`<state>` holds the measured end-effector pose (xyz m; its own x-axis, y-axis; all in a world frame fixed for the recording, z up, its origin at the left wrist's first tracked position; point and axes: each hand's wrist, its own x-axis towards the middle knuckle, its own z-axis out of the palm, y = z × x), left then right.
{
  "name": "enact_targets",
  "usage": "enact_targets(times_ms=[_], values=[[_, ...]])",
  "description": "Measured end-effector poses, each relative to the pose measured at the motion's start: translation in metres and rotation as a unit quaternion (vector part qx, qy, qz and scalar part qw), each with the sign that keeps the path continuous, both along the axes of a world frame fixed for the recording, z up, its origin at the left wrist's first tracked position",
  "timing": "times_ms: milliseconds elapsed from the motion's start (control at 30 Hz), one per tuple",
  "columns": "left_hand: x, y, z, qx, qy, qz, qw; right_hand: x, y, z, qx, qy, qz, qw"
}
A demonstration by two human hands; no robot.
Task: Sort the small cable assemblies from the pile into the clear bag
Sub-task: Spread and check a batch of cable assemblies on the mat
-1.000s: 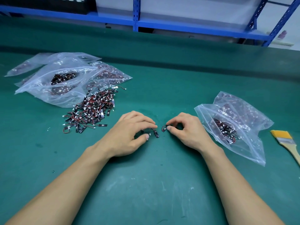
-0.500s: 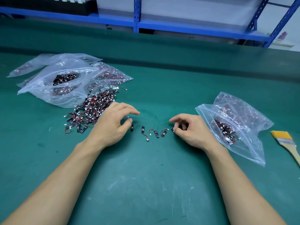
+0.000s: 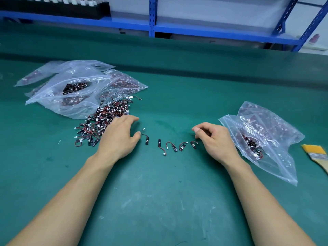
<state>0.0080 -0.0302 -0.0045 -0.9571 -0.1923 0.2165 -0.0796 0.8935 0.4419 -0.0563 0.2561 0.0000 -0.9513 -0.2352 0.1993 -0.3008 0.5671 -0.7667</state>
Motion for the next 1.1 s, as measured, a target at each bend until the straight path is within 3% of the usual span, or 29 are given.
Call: enact_targets(times_ms=[200, 300, 400, 500, 600, 900, 1100], values=[[-0.004, -0.005, -0.001, -0.017, 0.009, -0.03, 0.999, 0.003, -0.001, 0.001, 0.0, -0.006, 0.001, 1.0], [-0.005, -0.007, 0.004, -0.012, 0.075, -0.049, 0.996, 0.004, -0.001, 0.002, -0.006, -0.011, 0.001, 1.0], [-0.01, -0.01, 0.01, -0.099, 0.155, 0.002, 0.983, 0.004, -0.001, 0.002, -0.017, -0.013, 0.002, 1.0], [-0.018, -0.016, 0.011, -0.181, 0.094, 0.052, 0.978, 0.004, -0.001, 0.002, -0.016, -0.014, -0.001, 1.0], [-0.026, -0.023, 0.009, -0.2, 0.029, 0.047, 0.978, 0.006, -0.003, 0.003, -0.017, -0.013, -0.003, 1.0], [-0.033, -0.032, 0.016, -0.115, 0.164, 0.003, 0.98, 0.005, -0.003, 0.002, -0.025, -0.005, -0.002, 1.0], [-0.028, -0.032, 0.022, -0.051, 0.288, -0.027, 0.956, 0.003, -0.003, 0.0, -0.023, -0.002, -0.001, 1.0]])
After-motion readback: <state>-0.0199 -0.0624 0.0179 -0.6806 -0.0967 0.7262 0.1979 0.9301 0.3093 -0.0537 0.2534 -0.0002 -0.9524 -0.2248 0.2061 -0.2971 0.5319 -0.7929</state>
